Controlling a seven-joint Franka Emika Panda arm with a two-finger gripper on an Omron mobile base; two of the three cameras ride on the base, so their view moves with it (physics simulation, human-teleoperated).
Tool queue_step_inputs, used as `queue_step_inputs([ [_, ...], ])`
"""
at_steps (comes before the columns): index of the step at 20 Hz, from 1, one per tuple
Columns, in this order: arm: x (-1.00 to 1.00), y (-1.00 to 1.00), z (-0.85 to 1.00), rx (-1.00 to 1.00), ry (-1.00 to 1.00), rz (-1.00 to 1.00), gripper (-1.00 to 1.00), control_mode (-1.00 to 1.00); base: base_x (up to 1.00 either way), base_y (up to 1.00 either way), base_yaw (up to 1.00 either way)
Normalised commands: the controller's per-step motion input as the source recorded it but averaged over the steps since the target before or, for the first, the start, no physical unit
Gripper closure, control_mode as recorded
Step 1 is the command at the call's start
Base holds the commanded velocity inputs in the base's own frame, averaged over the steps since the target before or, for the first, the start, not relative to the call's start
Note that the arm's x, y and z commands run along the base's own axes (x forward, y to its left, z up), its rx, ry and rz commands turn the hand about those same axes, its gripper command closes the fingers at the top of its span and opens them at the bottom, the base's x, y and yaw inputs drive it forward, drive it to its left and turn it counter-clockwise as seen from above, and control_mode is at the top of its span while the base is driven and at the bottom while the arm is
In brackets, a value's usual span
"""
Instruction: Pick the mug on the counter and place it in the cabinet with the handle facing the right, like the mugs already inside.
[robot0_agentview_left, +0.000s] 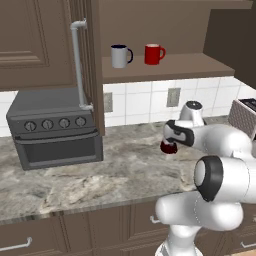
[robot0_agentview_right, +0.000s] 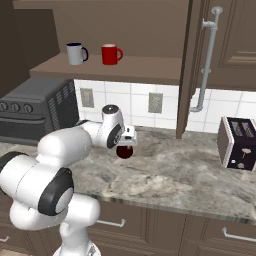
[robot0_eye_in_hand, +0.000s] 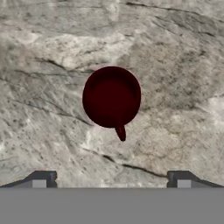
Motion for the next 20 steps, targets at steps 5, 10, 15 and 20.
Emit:
queue_step_inputs([
  [5, 0.22, -0.05, -0.33, -0.01, -0.01, -0.04, -1.00, -1.00, 0.00, 0.00, 0.00],
  [10, 0.16, -0.10, -0.38, -0.01, 0.00, -0.07, -1.00, -1.00, 0.00, 0.00, 0.00],
  [15, 0.32, -0.08, -0.32, -0.02, 0.00, -0.06, -1.00, -1.00, 0.00, 0.00, 0.00],
  [20, 0.38, 0.00, -0.23, 0.00, -0.06, -0.03, -1.00, -1.00, 0.00, 0.00, 0.00],
])
